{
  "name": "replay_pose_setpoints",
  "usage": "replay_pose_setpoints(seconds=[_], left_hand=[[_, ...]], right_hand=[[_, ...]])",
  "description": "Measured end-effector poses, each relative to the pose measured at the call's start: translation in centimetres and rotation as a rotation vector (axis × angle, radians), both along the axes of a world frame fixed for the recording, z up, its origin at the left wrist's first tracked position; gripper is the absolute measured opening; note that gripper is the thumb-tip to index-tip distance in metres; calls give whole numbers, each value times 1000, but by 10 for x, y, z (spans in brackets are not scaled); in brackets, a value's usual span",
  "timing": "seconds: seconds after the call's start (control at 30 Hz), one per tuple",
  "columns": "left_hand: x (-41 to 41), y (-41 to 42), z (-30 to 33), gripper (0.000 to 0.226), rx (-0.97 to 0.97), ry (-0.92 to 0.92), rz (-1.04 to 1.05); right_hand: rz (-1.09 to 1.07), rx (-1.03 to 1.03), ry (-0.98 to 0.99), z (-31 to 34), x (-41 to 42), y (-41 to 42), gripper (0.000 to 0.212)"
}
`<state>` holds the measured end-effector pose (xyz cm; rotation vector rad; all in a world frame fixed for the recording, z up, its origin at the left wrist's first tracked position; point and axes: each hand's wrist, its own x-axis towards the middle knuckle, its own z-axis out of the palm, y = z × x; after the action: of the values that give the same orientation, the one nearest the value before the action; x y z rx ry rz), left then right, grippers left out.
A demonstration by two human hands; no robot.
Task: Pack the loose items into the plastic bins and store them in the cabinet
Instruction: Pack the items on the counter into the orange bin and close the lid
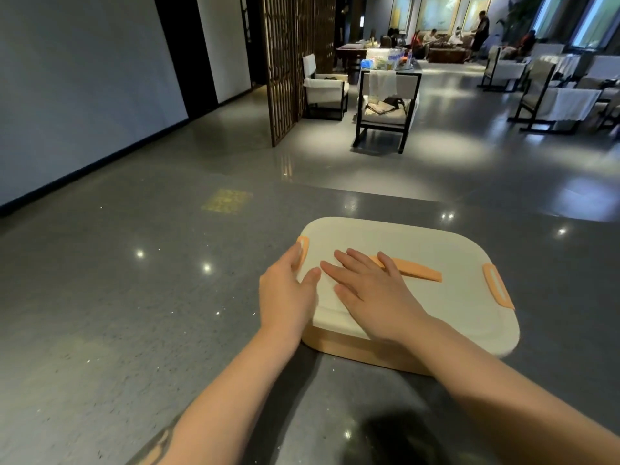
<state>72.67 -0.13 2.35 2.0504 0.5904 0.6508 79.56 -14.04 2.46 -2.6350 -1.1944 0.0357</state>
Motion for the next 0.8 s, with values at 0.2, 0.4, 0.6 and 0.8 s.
replay_pose_setpoints(seconds=[0.2,0.4,0.6,0.8], left_hand=[[4,5,-1,51,142,107,-105],[29,8,5,40,436,400,-213],[41,3,4,46,498,426,-180],[37,17,0,43,222,254,-137]], right_hand=[[1,47,9,10,10,-27,44],[-400,-11,-2,7,28,-119,59],[-554,590,159,-6,31,-139,42],[-719,735,422,-12,33,-141,45]])
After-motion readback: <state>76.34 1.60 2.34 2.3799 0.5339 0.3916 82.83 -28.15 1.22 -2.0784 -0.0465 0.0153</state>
